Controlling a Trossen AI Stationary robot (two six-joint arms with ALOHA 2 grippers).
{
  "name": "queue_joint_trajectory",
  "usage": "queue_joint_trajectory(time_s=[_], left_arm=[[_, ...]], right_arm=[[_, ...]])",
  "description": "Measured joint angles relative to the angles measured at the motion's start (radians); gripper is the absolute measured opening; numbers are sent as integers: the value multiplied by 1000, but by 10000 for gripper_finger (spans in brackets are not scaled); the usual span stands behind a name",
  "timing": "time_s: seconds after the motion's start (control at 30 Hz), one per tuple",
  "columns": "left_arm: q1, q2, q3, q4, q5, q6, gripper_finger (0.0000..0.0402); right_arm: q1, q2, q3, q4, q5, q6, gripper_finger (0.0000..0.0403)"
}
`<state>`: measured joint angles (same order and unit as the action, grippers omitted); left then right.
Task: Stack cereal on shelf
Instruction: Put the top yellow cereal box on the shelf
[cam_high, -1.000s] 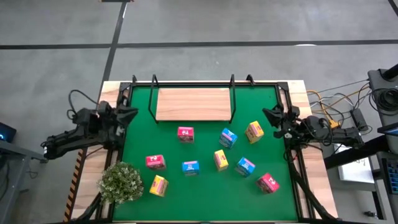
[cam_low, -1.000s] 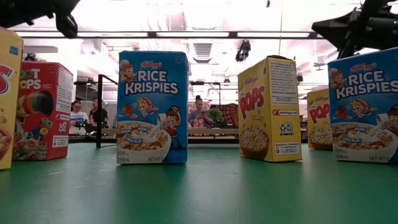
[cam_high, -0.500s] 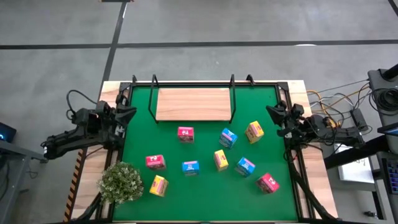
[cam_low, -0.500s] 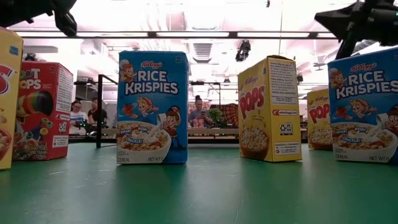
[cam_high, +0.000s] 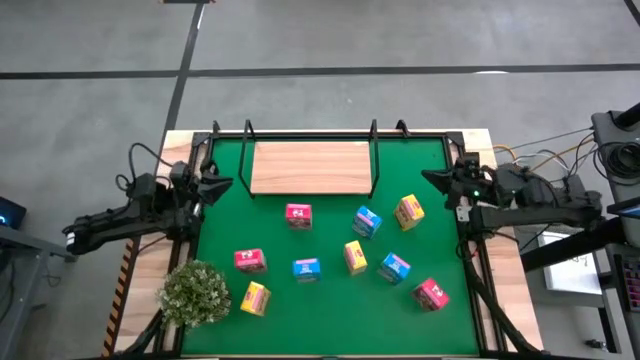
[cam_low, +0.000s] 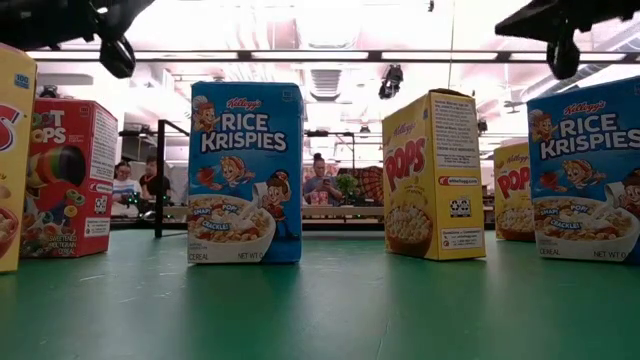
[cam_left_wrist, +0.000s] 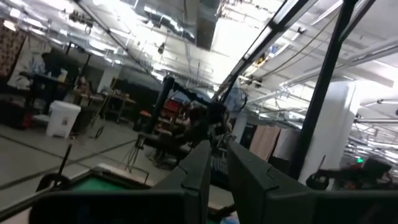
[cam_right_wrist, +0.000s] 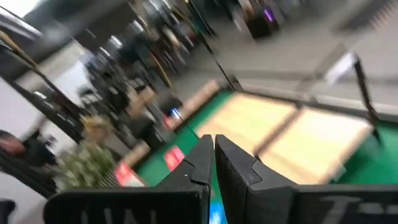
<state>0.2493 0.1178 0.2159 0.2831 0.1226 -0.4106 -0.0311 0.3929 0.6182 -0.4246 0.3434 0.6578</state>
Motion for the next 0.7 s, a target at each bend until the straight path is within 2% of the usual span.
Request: queue_joint_trajectory(time_s=[0.33,0.43,0.53,0.7], left_arm=[[0,80,-9,73,0,8,36],[0,89,-9,73,0,8,36],[0,98,-9,73,0,8,36],[0,110,-9,73,-8,8,36]], right_arm=[[0,289,375,-704,0,370,9],[-11,363,452,-866,-1,429,9],[-25,420,491,-940,-1,425,9],[-57,489,515,-914,-60,362,24]])
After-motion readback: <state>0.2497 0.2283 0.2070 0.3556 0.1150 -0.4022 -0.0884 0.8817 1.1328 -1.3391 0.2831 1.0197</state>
